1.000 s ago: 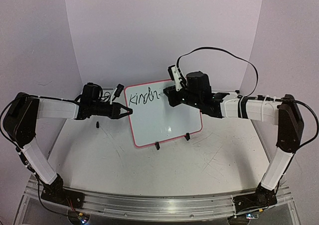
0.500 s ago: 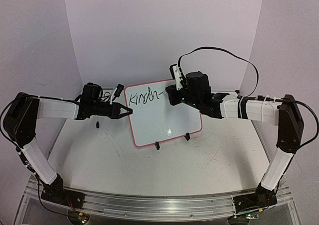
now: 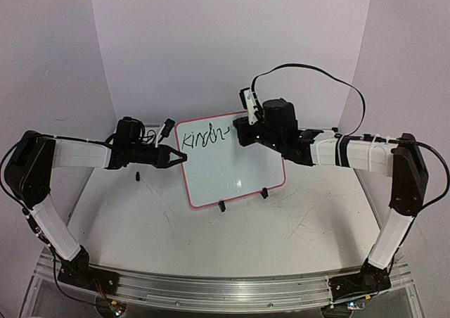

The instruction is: Write a sentence on the whiteboard

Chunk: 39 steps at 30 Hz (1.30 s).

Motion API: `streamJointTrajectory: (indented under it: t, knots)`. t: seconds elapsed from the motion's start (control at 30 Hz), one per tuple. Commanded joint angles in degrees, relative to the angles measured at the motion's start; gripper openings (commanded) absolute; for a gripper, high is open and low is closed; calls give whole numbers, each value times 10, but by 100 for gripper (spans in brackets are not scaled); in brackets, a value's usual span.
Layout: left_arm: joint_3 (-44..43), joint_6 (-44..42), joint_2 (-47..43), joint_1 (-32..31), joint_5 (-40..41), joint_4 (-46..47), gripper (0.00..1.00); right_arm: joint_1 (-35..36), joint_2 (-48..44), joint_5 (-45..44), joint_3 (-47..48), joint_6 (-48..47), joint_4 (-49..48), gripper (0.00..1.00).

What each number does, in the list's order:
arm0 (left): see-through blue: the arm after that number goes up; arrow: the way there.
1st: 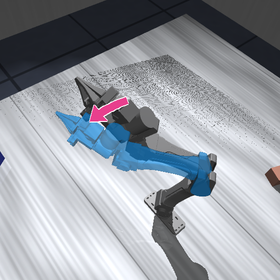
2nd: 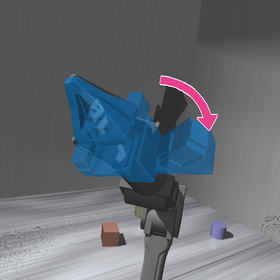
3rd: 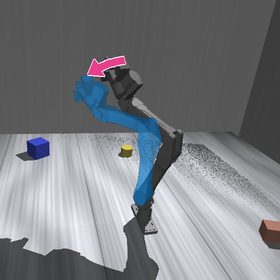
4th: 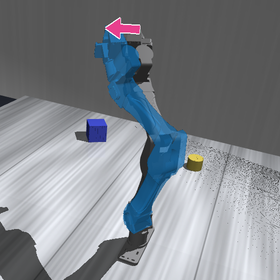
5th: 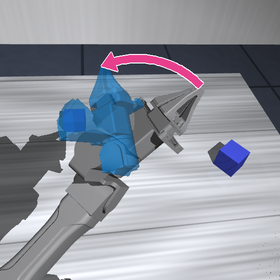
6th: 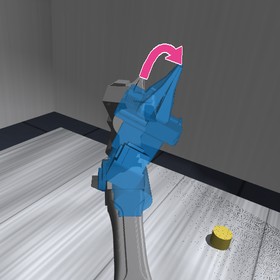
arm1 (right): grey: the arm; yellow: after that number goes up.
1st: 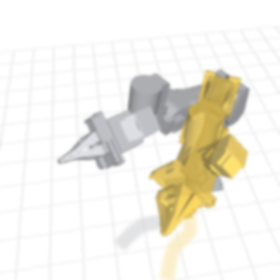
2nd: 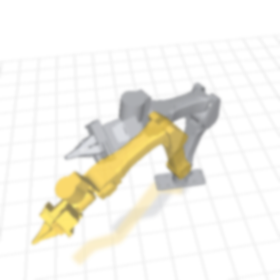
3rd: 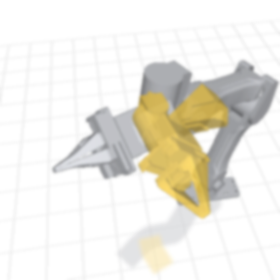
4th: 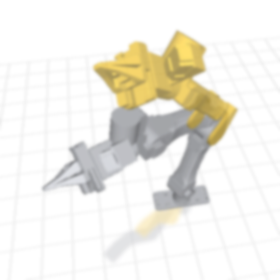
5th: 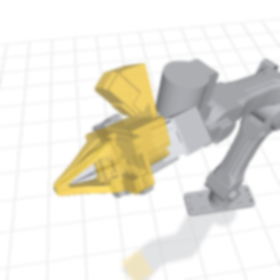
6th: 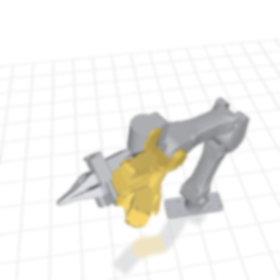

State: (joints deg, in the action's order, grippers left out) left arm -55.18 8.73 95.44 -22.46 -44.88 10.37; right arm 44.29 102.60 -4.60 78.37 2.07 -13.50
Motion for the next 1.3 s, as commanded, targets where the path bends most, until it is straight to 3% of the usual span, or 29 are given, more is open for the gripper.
streamJointTrajectory:
  t: [0.0,0.47,1.17,1.27]
  knots:
    - [-21,-57,17,10,126,-19,0,-5,15,11,28,2,-23,0]
    - [-23,-57,17,10,124,-19,0,0,5,33,-1,23,-13,0]
    - [-21,-56,18,10,125,-20,0,1,-47,-24,-61,10,-12,0]
    - [-21,-56,19,10,125,-20,0,1,-63,-2,-59,3,-30,0]
